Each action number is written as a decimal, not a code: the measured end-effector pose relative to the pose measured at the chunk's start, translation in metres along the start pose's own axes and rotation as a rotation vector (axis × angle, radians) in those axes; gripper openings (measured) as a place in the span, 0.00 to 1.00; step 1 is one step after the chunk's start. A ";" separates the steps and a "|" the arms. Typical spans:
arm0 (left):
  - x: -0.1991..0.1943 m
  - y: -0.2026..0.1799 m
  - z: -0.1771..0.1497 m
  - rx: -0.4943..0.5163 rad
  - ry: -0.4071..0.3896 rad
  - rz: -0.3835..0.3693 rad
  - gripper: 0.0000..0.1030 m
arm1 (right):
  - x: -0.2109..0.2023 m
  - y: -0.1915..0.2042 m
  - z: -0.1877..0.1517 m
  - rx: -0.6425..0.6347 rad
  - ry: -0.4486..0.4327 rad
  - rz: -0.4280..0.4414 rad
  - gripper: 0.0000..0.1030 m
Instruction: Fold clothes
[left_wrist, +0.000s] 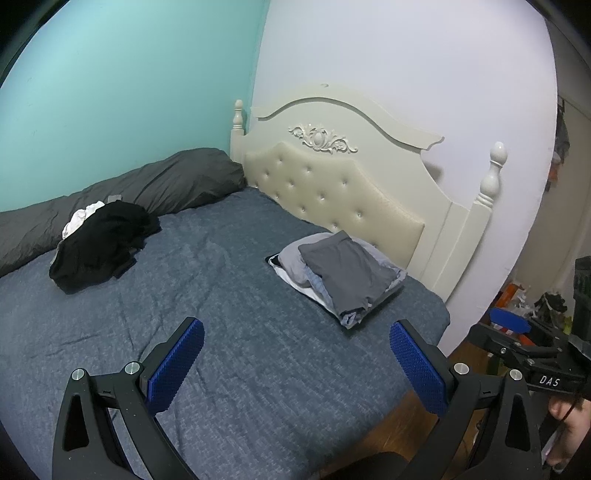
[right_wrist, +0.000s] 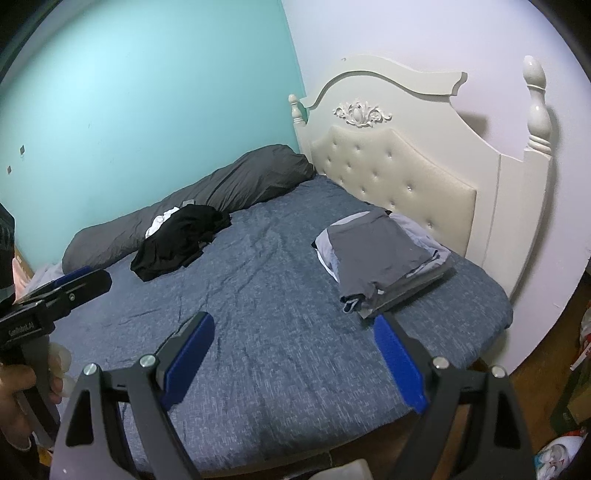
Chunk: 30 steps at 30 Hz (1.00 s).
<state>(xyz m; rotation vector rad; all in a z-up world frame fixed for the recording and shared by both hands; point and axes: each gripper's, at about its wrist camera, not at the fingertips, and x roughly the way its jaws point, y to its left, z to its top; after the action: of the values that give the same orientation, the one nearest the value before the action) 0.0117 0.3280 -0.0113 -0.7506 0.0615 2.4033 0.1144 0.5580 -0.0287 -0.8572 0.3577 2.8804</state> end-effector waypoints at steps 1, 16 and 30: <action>-0.001 0.000 0.000 0.000 -0.001 0.001 1.00 | -0.001 0.000 -0.001 -0.003 -0.001 -0.002 0.87; -0.013 0.002 -0.009 -0.005 -0.001 0.033 1.00 | -0.015 0.004 -0.005 -0.013 -0.023 -0.003 0.87; -0.020 0.008 -0.017 -0.006 -0.003 0.076 1.00 | -0.022 0.007 -0.006 -0.015 -0.031 0.001 0.87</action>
<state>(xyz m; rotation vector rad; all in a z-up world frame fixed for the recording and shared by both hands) 0.0292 0.3069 -0.0159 -0.7603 0.0830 2.4770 0.1351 0.5489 -0.0199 -0.8140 0.3341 2.8970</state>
